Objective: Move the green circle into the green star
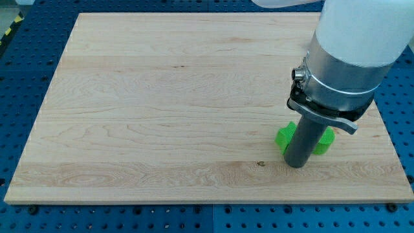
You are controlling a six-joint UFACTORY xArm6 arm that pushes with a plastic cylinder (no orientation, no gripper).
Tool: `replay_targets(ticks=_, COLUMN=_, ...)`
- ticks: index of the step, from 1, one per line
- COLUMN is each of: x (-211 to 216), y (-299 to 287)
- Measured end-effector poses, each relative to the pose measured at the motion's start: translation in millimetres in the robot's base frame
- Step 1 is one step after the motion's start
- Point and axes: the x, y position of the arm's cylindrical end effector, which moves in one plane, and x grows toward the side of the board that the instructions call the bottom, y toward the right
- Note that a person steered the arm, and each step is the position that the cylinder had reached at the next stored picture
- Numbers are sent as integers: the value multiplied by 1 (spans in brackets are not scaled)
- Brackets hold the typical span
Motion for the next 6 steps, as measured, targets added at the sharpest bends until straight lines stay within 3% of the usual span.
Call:
replay_targets(ticks=2, x=-9, y=-3)
replay_targets(ticks=3, x=8, y=7)
replay_targets(ticks=4, x=26, y=33)
replay_targets(ticks=6, x=12, y=113)
